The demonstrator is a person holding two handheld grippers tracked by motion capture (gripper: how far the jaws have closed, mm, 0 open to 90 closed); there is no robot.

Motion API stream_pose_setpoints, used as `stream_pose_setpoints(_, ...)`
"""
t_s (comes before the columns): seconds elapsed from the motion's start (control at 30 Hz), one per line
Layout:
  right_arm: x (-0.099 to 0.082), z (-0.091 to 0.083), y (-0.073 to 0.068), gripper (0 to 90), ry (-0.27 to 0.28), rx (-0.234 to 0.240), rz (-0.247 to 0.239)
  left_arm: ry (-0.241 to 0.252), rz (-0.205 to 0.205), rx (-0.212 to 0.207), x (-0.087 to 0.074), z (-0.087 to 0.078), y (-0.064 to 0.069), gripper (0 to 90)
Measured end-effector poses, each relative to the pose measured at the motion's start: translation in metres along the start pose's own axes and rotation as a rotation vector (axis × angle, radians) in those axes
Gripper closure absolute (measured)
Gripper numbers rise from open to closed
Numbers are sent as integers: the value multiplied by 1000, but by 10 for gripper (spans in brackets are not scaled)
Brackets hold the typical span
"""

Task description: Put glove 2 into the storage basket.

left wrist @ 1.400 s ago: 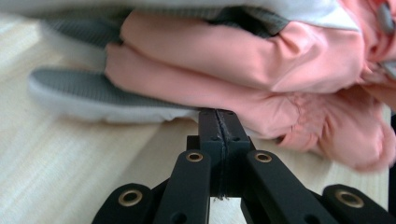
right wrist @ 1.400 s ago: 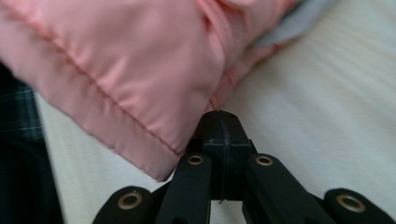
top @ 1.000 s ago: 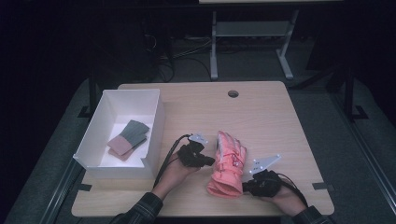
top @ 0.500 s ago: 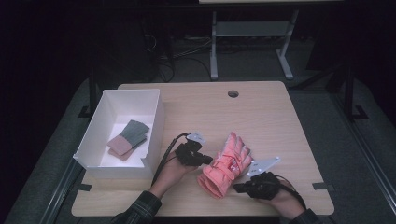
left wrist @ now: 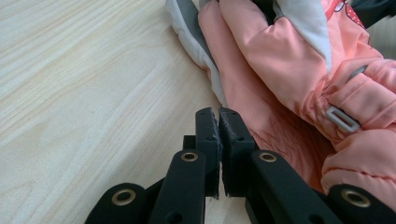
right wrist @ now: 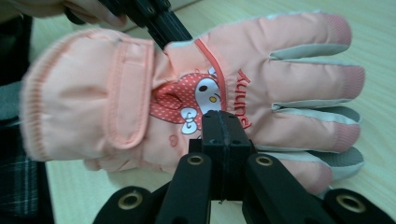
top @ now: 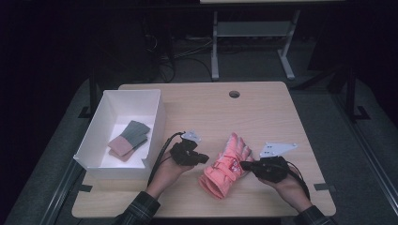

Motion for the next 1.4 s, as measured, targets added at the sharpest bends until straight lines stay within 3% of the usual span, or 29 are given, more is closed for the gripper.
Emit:
stream_pose_setpoints(0.17,-4,23,2,900,-73,-38,7,4,-5,2,0,-1,-1,857)
stream_pose_setpoints(0.37,-3,33,2,900,-99,-56,-1,1,-4,4,1,-4,0,803)
stream_pose_setpoints(0.57,-2,41,1,900,-108,-67,-5,51,-16,35,14,-20,-2,588)
stream_pose_setpoints(0.63,-2,42,2,900,-113,-68,-7,80,-19,24,21,-24,-1,443)
stream_pose_setpoints(0.7,-2,42,1,900,-113,-69,-7,92,-9,7,29,-24,0,415)
stream_pose_setpoints(0.8,-2,43,2,900,-114,-68,-8,75,10,-14,38,-17,3,303)
stream_pose_setpoints(0.9,-2,43,2,900,-114,-69,-7,79,0,-36,44,-6,3,241)
stream_pose_setpoints(1.17,-2,43,2,900,-116,-70,-9,23,-6,-65,48,25,3,170)
stream_pose_setpoints(1.4,-4,44,0,900,-124,-82,-17,-5,-46,-71,40,40,0,137)
Point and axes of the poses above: each handheld gripper's, and its own axes: z roughly forward along the jaws, x roughly out of its top, y roughly to its right, the point moved 1 cm from there along z, roughly forward along the jaws, and after that the axes turned 14 degrees about z, right-handed, at the moved point
